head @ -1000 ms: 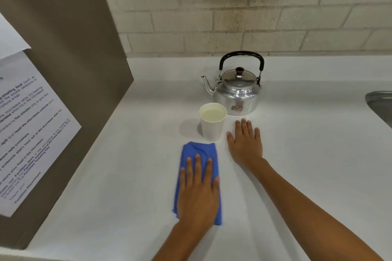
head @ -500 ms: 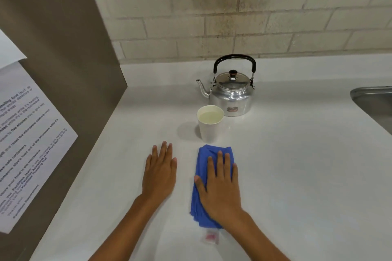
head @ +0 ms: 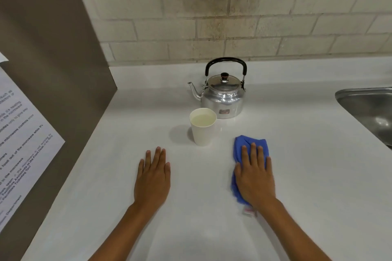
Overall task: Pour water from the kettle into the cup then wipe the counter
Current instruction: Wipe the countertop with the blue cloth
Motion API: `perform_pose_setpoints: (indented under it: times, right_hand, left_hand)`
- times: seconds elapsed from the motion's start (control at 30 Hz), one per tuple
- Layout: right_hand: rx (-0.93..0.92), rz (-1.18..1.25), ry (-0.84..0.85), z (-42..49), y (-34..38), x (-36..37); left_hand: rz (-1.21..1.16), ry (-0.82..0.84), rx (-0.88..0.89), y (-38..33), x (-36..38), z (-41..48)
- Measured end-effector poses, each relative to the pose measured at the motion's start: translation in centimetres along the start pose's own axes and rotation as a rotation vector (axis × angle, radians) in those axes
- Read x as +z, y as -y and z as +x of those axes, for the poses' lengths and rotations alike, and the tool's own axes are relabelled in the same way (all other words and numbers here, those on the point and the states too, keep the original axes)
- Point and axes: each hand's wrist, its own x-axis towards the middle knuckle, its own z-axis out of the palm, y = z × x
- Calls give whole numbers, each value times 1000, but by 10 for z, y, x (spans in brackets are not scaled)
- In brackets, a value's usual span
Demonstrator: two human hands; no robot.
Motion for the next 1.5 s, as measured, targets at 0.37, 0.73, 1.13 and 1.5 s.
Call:
perform_pose_setpoints:
  times: [0.37, 0.73, 1.13, 1.5]
  right_hand:
    - [-132, 41, -77, 3, -61, 7]
    - [-461, -4, 6, 75, -29, 20]
    - [-523, 17, 24, 102, -13, 22]
    - [-424, 30, -15, 106, -43, 17]
  left_hand:
    - [23, 7, 15, 3, 3, 2]
    - [47, -1, 7, 4, 6, 1]
    - [8, -40, 10, -1, 3, -1]
    - [17, -17, -5, 0, 5, 1]
